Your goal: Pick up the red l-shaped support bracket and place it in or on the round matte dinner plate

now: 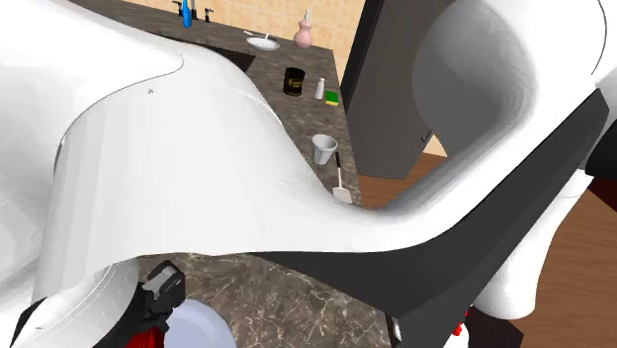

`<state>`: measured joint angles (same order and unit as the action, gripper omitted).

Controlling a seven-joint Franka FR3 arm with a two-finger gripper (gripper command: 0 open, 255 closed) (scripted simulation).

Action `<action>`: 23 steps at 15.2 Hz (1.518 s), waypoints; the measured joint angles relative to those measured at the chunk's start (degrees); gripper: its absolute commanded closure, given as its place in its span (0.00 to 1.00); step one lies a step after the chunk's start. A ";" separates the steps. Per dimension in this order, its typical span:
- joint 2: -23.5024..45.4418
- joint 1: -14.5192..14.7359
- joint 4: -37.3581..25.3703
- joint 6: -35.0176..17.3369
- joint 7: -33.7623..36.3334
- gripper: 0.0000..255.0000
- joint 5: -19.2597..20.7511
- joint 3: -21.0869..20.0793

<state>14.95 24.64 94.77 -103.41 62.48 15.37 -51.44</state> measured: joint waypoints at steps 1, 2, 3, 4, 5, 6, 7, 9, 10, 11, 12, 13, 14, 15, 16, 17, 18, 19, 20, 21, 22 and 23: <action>1.18 0.92 -0.80 0.10 0.88 1.00 0.92 0.15; 2.00 1.43 -1.01 -0.19 1.37 1.00 1.58 0.35; 2.50 1.76 -0.86 -0.63 1.80 1.00 2.00 0.47; 2.76 1.87 -0.32 -1.31 2.07 1.00 2.25 0.55; 2.85 1.87 0.24 -1.90 2.22 1.00 2.36 0.60; 2.92 1.79 1.00 -2.69 2.35 1.00 2.49 0.67; 3.12 1.83 1.48 -3.29 2.52 1.00 2.69 0.75; 3.55 1.86 2.59 -4.66 2.84 1.00 3.13 0.97; 3.71 1.85 3.15 -5.31 2.97 1.00 3.30 1.06; 4.05 1.91 3.57 -5.94 3.12 1.00 3.61 1.23; 4.37 2.10 3.94 -6.50 3.45 1.00 3.92 1.34; 4.26 1.89 4.82 -7.28 3.47 1.00 3.93 1.36; 4.61 1.97 5.36 -8.05 3.70 1.00 4.27 1.54; 4.85 2.02 5.79 -8.63 3.88 1.00 4.52 1.67; 5.23 2.17 6.09 -9.17 4.12 1.00 4.86 1.83; 5.39 2.16 6.72 -9.88 4.28 1.00 5.08 1.95; 5.61 2.26 7.10 -10.40 4.52 1.00 5.31 2.05; 5.91 2.45 7.47 -10.95 4.84 1.00 5.62 2.18; 6.38 2.66 8.08 -11.83 5.26 1.00 6.11 2.42; 6.75 2.80 8.29 -12.28 5.46 1.00 6.43 2.60; 6.96 2.86 8.41 -12.55 5.55 1.00 6.62 2.71; 6.99 2.84 8.51 -12.68 5.55 1.00 6.66 2.74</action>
<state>21.94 27.48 103.28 -116.09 68.03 22.03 -48.70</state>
